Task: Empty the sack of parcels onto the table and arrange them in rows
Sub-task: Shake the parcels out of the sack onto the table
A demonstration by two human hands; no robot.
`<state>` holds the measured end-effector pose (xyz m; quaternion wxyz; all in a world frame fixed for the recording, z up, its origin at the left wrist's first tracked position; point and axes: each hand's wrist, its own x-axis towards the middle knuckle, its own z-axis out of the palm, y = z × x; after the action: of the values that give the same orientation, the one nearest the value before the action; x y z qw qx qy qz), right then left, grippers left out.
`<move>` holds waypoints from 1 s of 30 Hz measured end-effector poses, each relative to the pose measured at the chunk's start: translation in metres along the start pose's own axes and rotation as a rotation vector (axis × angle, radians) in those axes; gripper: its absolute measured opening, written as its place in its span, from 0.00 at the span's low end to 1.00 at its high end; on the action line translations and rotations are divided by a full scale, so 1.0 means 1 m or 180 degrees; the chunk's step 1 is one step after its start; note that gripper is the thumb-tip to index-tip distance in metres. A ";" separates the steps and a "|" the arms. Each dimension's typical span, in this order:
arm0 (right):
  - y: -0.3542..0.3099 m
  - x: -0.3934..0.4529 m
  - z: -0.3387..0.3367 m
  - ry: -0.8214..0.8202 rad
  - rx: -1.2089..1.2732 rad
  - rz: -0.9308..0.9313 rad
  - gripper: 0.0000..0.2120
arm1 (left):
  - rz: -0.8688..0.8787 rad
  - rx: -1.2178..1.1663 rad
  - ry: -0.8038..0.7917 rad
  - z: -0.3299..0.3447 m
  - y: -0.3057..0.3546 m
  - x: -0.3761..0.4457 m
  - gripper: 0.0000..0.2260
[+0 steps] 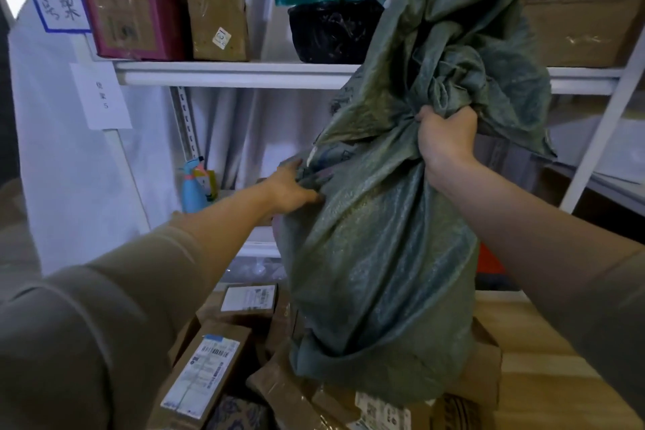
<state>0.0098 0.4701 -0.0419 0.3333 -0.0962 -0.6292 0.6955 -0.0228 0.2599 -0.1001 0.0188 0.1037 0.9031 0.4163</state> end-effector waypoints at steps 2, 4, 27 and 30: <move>0.001 0.004 -0.008 0.0091 -0.0032 -0.0015 0.14 | 0.0080 0.0119 -0.0106 0.010 -0.003 0.009 0.36; 0.002 0.007 -0.016 0.0165 0.0012 0.0055 0.15 | 0.0116 0.0330 0.0004 0.016 -0.009 0.017 0.39; 0.018 0.013 -0.038 -0.0149 -0.1502 -0.0706 0.15 | 0.0368 0.0979 0.0407 0.032 0.010 0.030 0.05; 0.016 0.014 -0.044 -0.0330 -0.3082 -0.1137 0.15 | 0.0353 0.0121 0.0730 0.023 0.025 0.031 0.07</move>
<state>0.0180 0.5138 -0.0609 0.3325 -0.0960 -0.9012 0.2608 -0.0460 0.2996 -0.0946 -0.1096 0.1055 0.8999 0.4087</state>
